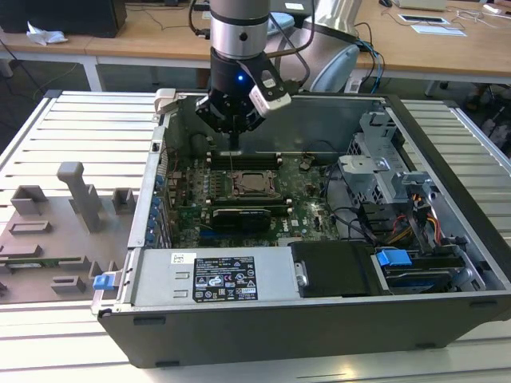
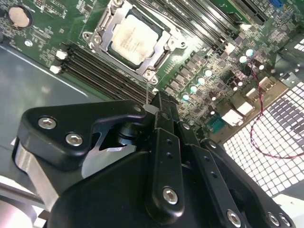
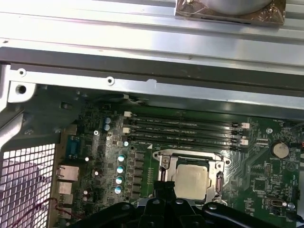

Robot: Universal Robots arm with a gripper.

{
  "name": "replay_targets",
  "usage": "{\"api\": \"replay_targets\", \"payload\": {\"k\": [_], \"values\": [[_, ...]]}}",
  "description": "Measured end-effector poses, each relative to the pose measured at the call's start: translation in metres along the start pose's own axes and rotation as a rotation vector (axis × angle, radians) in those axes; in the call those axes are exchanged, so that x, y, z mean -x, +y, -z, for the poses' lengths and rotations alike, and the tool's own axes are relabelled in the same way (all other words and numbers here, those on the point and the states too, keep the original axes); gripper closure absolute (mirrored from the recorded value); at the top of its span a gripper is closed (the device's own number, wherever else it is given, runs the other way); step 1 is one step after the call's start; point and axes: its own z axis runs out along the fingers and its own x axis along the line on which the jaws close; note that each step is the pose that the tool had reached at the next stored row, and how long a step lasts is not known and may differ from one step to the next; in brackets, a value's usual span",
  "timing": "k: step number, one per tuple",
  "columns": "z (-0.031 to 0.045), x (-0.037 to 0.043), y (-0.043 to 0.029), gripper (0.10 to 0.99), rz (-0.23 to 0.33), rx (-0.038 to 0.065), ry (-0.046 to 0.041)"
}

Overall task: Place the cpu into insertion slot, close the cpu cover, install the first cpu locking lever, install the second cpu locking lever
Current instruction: 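Install the first cpu locking lever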

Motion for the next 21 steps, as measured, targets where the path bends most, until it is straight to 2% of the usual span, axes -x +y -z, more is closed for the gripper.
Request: {"api": "replay_targets", "payload": {"k": [6,11,17,18,21], "values": [[-0.0025,-0.0123,0.0011,0.980,0.000,0.000,-0.0001],[-0.0063,-0.0155,0.0012,0.980,0.000,0.000,0.0000],[-0.0149,-0.0175,0.0014,0.980,0.000,0.000,-0.0001],[-0.0159,-0.0175,0.0025,0.980,0.000,0.000,0.0001],[-0.0197,-0.0166,0.0139,0.980,0.000,0.000,0.0000]]}}
